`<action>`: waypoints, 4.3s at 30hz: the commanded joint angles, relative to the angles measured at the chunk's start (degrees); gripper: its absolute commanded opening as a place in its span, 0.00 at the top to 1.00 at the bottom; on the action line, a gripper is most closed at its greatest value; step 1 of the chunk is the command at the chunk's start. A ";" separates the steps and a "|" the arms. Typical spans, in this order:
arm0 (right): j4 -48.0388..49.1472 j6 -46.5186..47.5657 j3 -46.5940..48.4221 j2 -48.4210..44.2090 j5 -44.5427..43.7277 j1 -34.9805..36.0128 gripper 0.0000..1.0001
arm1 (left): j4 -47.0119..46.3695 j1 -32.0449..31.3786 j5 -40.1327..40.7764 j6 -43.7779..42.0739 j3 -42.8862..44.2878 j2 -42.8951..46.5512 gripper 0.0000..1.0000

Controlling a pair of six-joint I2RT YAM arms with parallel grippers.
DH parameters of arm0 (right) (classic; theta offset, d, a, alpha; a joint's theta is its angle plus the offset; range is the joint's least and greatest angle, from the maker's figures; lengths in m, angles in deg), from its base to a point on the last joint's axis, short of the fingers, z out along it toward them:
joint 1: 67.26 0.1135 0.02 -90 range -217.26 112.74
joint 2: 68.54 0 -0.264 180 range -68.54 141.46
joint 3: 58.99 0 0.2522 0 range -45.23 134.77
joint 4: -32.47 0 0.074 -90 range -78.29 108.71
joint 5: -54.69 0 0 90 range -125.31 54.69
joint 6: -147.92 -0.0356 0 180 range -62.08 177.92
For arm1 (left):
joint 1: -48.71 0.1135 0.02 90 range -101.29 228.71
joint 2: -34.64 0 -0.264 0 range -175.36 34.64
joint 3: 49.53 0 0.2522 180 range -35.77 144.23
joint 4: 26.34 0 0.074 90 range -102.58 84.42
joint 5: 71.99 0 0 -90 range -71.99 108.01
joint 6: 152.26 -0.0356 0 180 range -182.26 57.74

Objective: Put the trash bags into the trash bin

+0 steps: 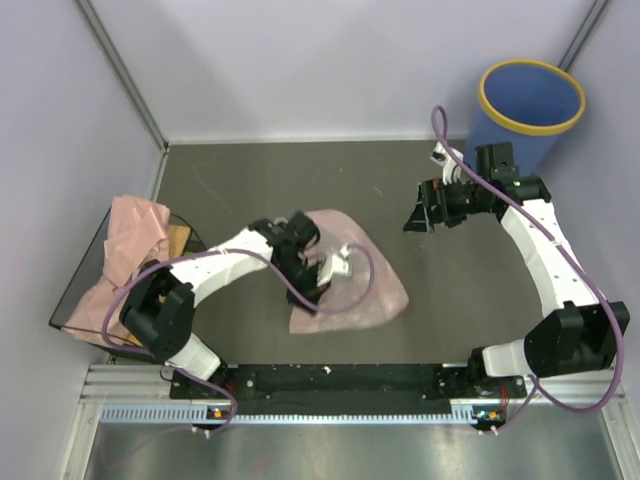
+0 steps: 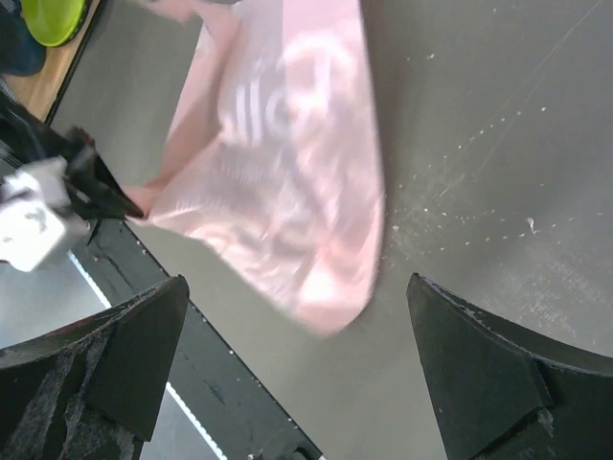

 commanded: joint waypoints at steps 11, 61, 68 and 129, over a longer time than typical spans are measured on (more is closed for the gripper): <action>3.94 -0.03 1.45 14.58 -3.56 8.39 0.08 | 14.77 10.49 -7.20 -9.02 2.29 12.15 0.28; 16.34 -3.12 7.78 8.46 -4.29 28.09 1.00 | -47.01 29.15 -22.94 36.70 -17.39 28.93 0.13; 18.36 -7.60 3.30 -0.25 1.78 28.26 1.00 | -49.20 16.60 -17.07 28.79 -17.83 36.05 0.08; 78.39 -74.75 -25.35 -3.86 24.46 30.02 0.41 | -49.40 0.32 -17.84 24.93 -21.53 32.72 1.00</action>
